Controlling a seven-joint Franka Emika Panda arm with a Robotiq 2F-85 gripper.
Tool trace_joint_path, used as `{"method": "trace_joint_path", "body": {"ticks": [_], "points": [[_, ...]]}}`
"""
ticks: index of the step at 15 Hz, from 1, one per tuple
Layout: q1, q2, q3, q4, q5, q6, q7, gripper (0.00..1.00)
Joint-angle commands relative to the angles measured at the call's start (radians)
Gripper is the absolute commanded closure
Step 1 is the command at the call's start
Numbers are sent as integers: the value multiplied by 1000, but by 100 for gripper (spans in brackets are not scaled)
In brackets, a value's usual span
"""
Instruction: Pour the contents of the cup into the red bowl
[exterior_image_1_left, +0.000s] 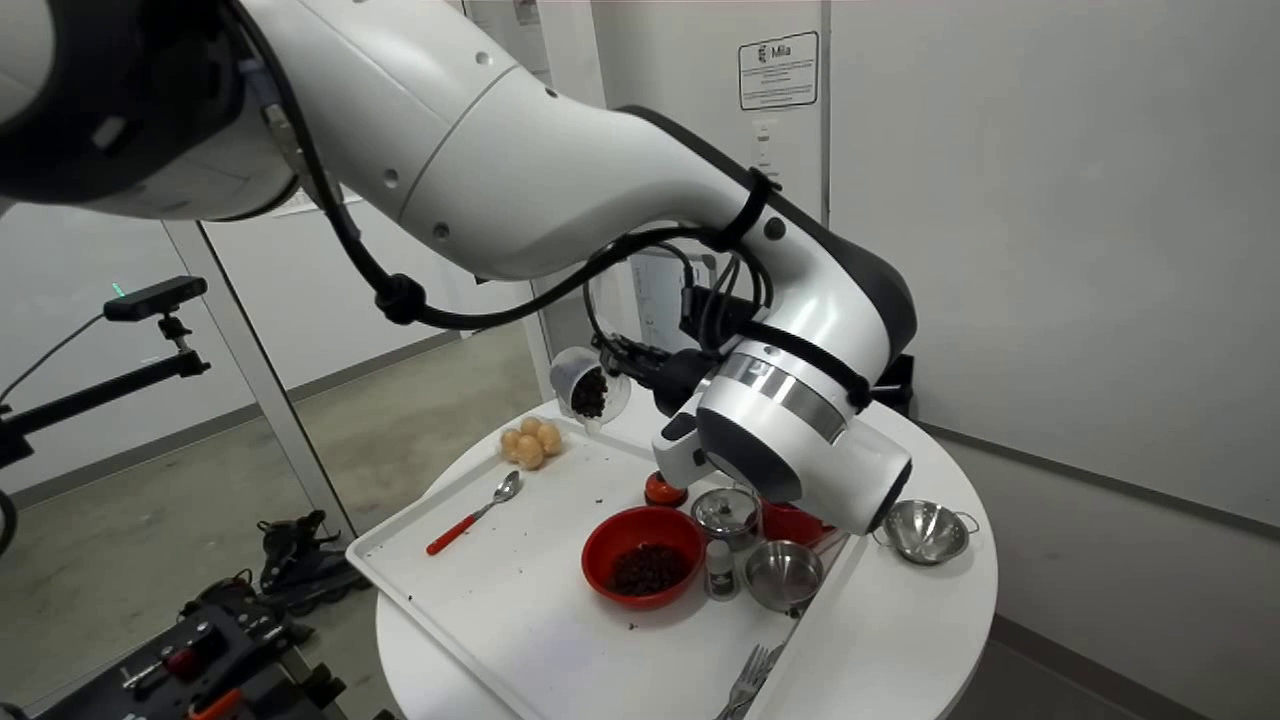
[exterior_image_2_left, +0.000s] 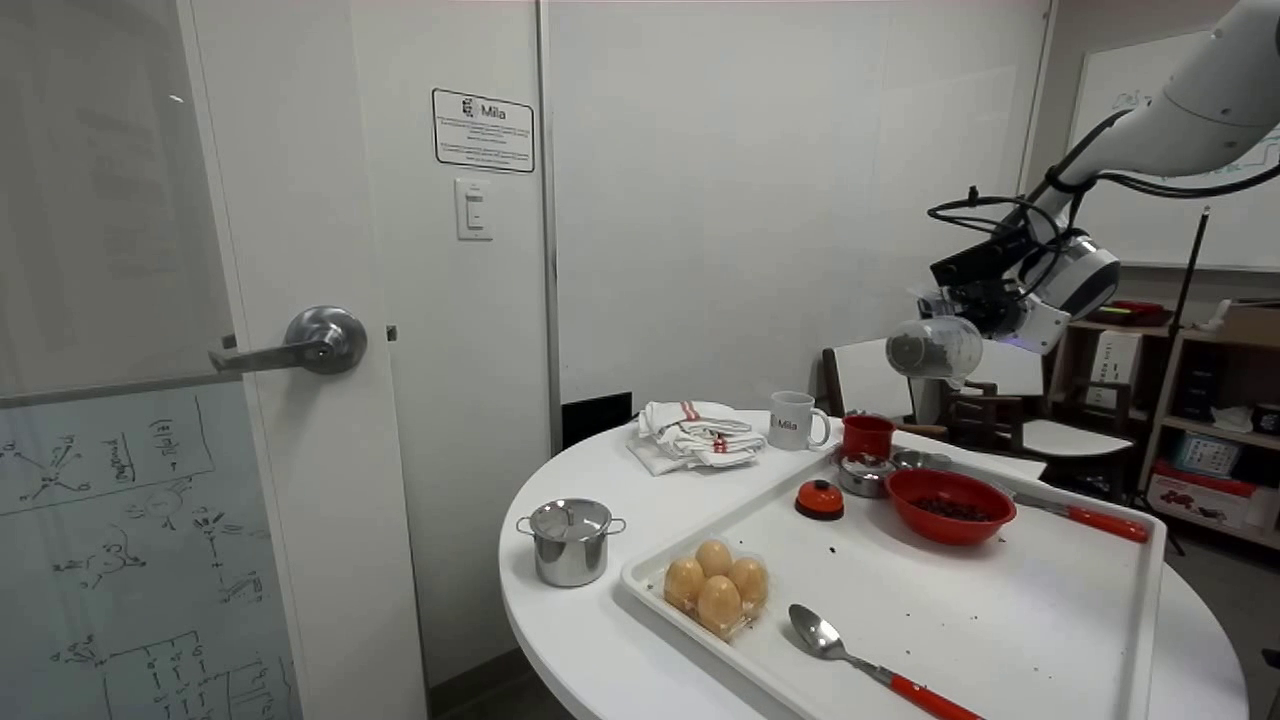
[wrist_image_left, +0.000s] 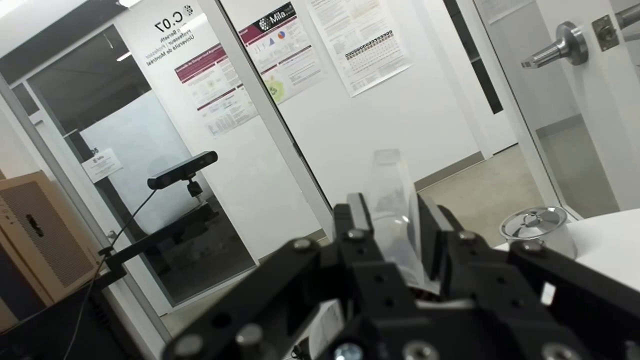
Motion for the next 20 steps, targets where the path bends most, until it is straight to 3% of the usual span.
{"method": "trace_joint_path", "body": {"ticks": [1, 10, 20], "points": [[-11, 23, 1, 25, 26, -58, 14, 90], [-12, 37, -4, 33, 34, -121, 14, 90], [70, 4, -52, 32, -64, -5, 9, 90]]}}
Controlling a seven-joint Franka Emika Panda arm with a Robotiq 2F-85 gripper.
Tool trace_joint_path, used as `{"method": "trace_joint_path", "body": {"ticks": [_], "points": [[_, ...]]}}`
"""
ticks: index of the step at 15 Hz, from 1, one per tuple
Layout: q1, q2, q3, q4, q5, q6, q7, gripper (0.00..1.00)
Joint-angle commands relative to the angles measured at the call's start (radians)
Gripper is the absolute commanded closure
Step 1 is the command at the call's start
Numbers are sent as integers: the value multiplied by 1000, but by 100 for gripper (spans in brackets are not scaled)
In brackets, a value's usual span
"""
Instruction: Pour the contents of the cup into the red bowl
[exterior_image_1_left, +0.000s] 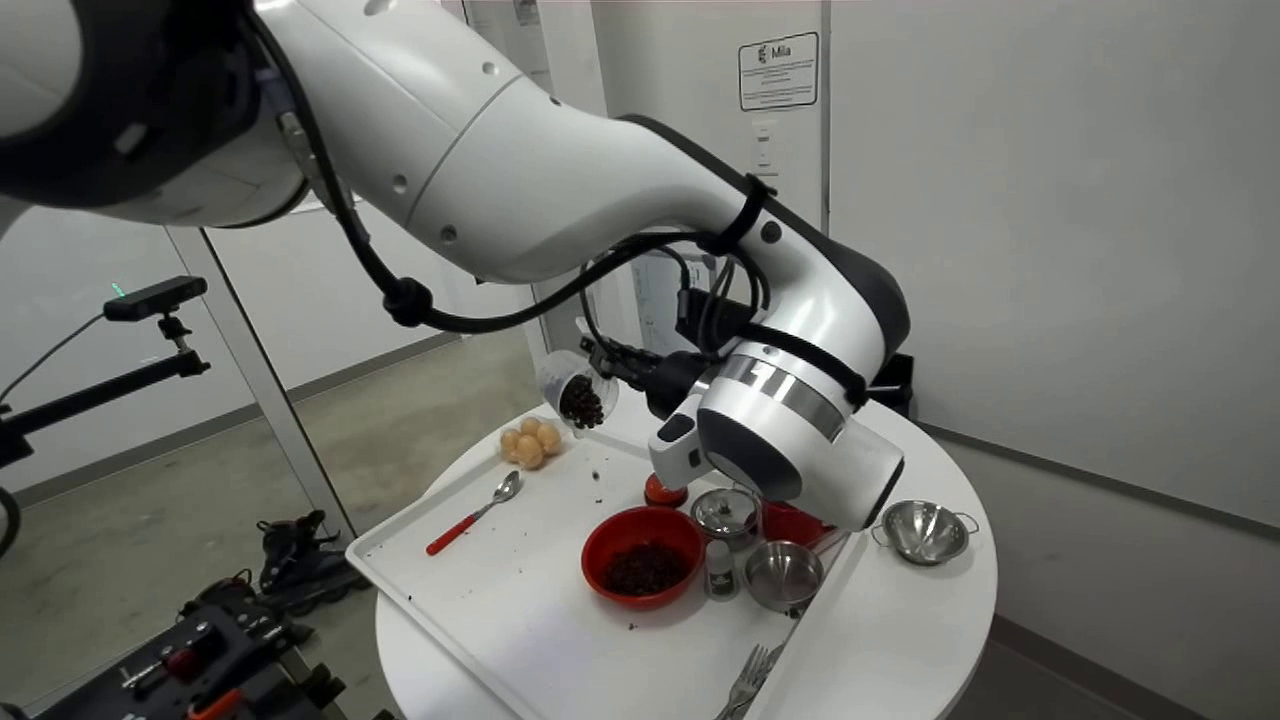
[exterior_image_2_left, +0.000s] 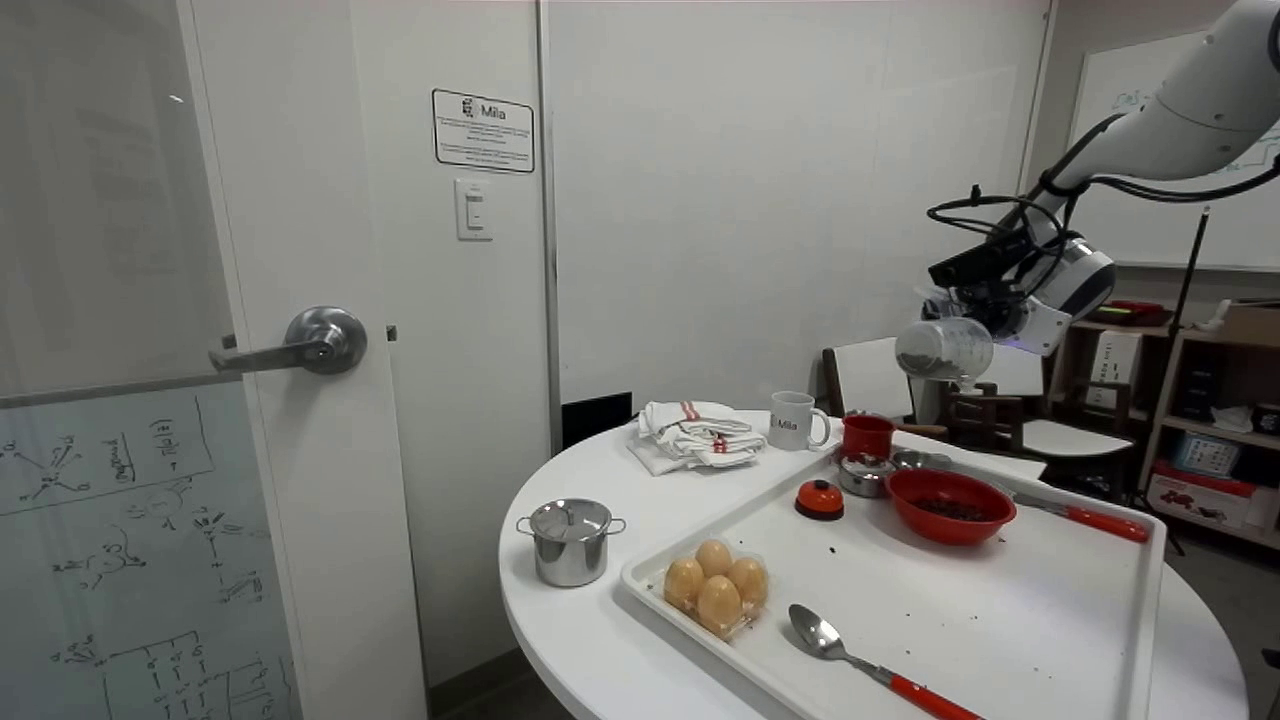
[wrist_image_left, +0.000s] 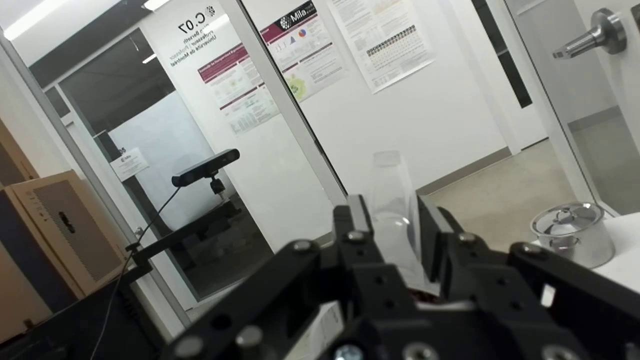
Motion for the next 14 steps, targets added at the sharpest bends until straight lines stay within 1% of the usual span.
{"method": "trace_joint_path", "body": {"ticks": [1, 3, 6, 11, 14], "points": [[59, -15, -37, 24, -70, 67, -3, 90], [91, -27, -48, 27, -124, 125, -9, 90], [149, -51, -59, 21, -192, 254, 0, 90], [251, -148, -57, -39, -274, 527, -1, 90], [310, -217, -49, -77, -357, 683, -4, 90]]}}
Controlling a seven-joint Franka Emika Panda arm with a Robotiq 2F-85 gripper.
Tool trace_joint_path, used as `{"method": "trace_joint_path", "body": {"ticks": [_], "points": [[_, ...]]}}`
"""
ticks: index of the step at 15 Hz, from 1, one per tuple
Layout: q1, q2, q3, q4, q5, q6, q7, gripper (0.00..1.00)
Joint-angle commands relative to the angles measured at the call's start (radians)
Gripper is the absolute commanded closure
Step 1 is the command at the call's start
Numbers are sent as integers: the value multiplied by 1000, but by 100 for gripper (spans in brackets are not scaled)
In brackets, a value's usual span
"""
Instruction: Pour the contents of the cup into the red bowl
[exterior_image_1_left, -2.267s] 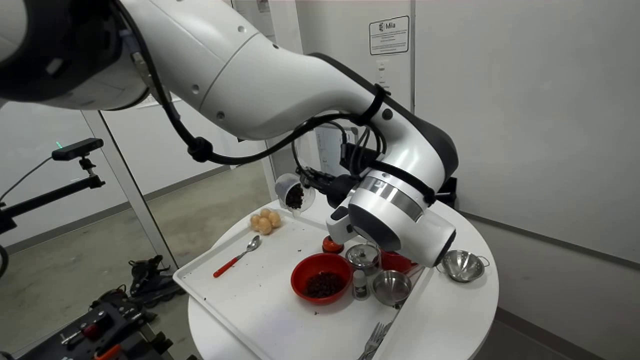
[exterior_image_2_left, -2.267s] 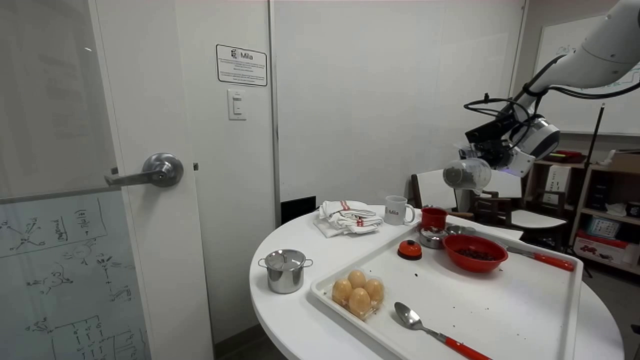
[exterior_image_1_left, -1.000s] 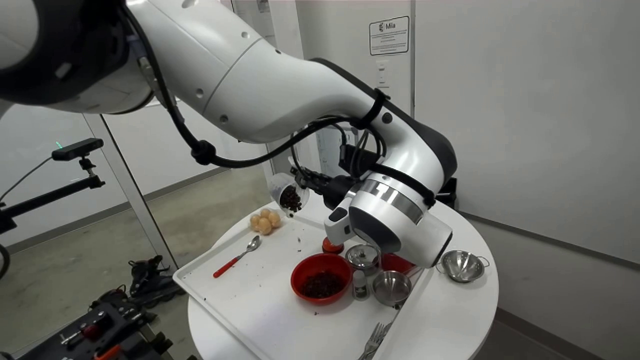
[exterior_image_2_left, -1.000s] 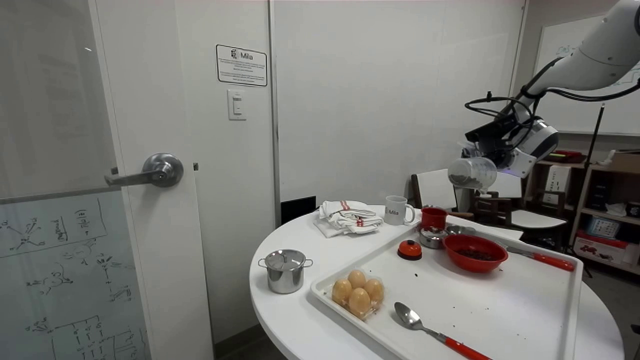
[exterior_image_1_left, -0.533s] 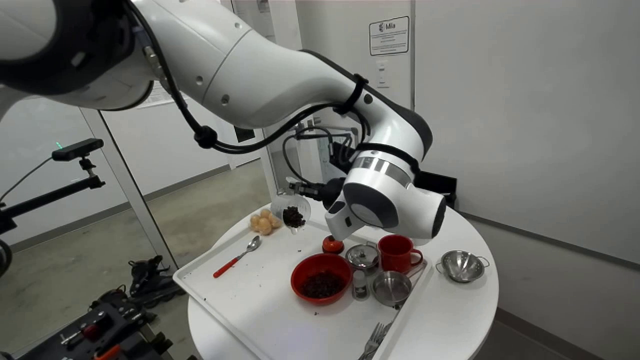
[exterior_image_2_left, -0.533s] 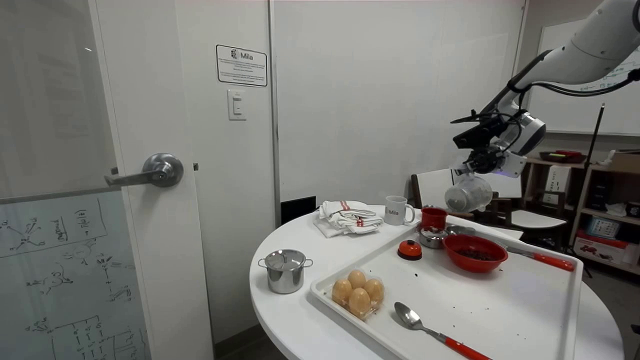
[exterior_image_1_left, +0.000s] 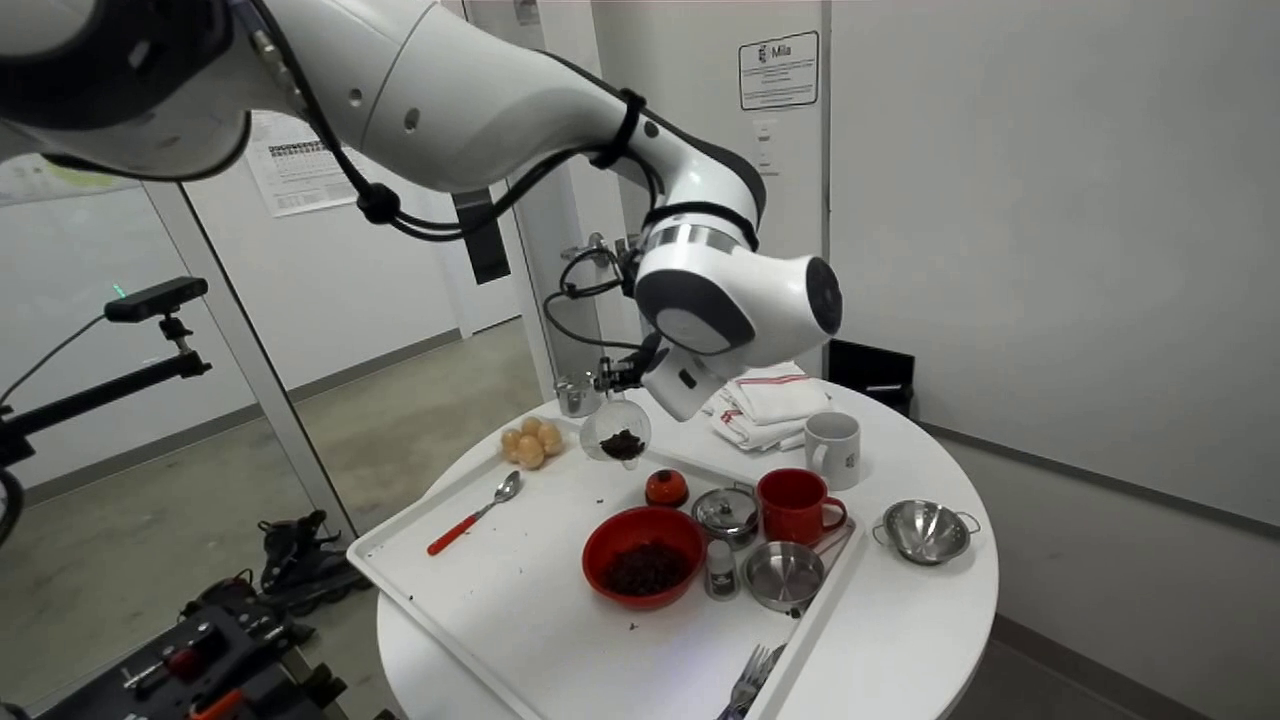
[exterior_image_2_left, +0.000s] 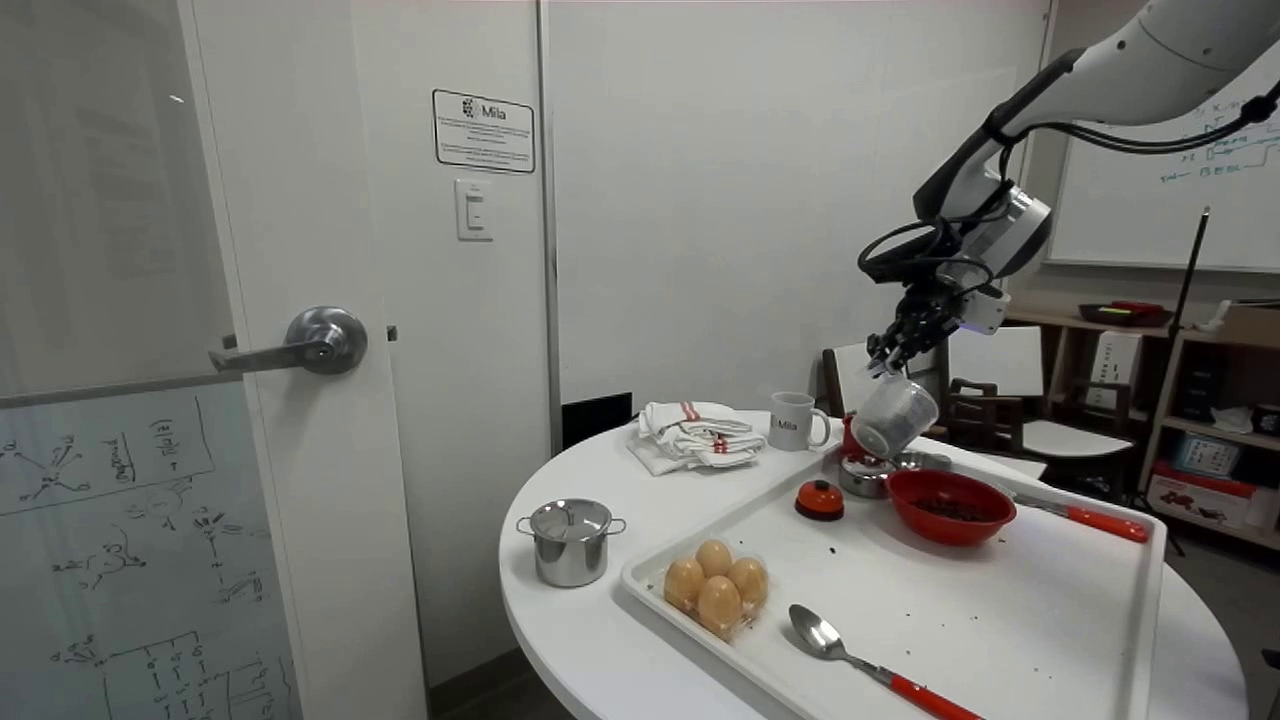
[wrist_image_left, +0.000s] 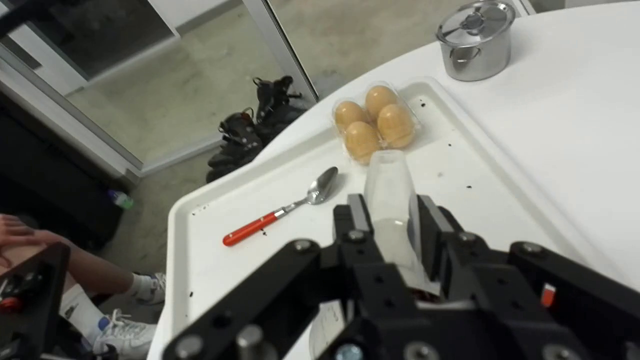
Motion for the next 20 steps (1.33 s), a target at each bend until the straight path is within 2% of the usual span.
{"method": "trace_joint_path", "body": {"ticks": [1, 6, 10, 15, 20], "points": [[78, -126, -1, -92, -117, 176, 0, 90], [178, -235, 38, -162, -363, 347, 22, 90], [227, -300, 103, -211, -552, 414, 31, 90], [249, -325, 193, -269, -597, 492, 67, 90], [249, -304, 233, -338, -586, 615, 101, 90]]}}
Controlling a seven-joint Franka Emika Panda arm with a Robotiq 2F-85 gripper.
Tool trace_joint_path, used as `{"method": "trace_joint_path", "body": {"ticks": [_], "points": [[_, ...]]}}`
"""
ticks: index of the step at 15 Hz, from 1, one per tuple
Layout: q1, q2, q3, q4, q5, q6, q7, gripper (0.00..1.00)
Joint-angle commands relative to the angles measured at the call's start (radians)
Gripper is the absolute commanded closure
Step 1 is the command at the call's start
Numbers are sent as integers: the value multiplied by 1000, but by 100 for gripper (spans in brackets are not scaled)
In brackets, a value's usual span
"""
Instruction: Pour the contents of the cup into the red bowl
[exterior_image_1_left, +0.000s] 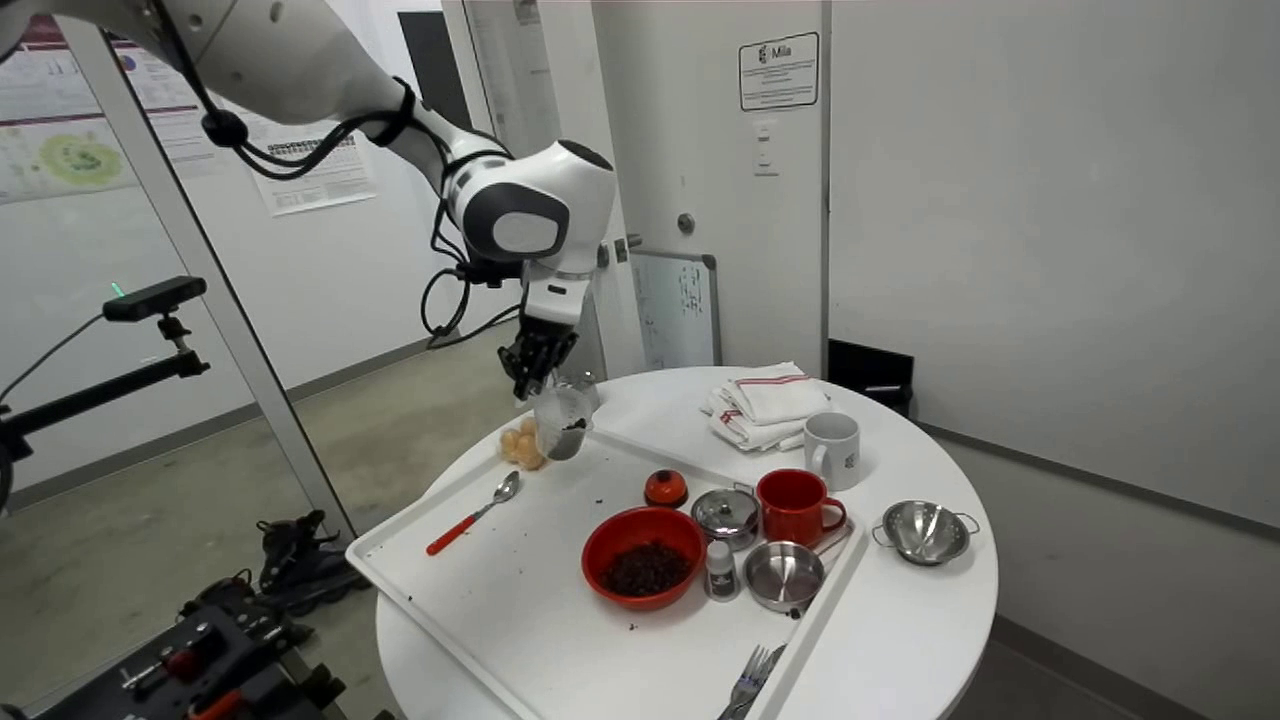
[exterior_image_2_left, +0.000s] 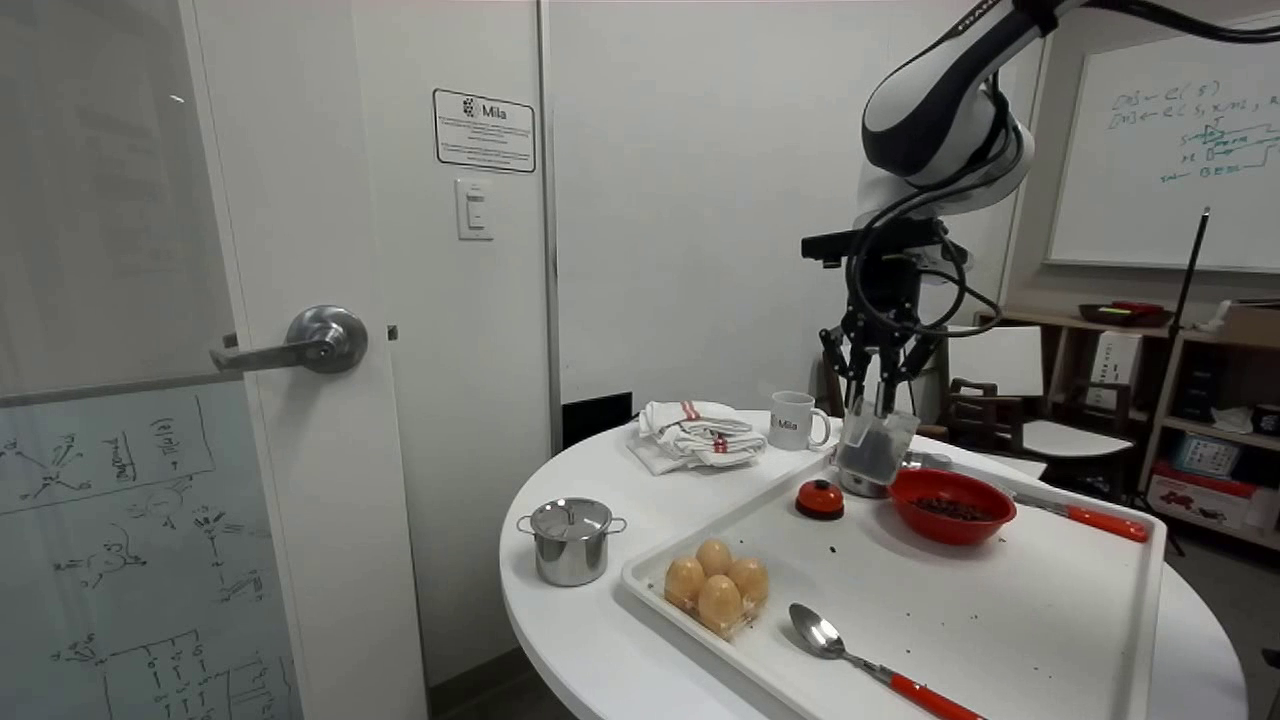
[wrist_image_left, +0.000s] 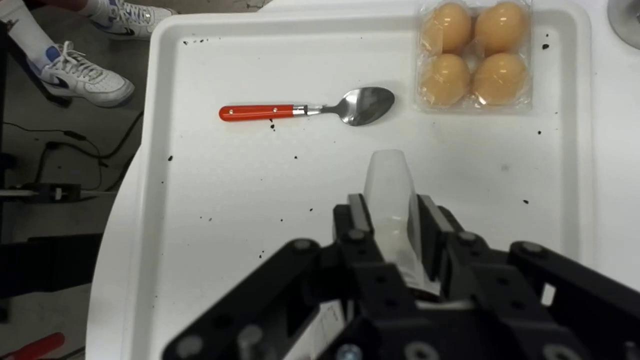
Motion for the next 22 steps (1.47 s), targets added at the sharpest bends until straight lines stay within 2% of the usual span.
{"method": "trace_joint_path", "body": {"ticks": [1, 10, 22], "points": [[-2, -13, 19, -81, -11, 101, 34, 90], [1, 26, 29, -173, -15, 229, 70, 90], [29, 130, 24, -151, -71, 294, 210, 90]]}}
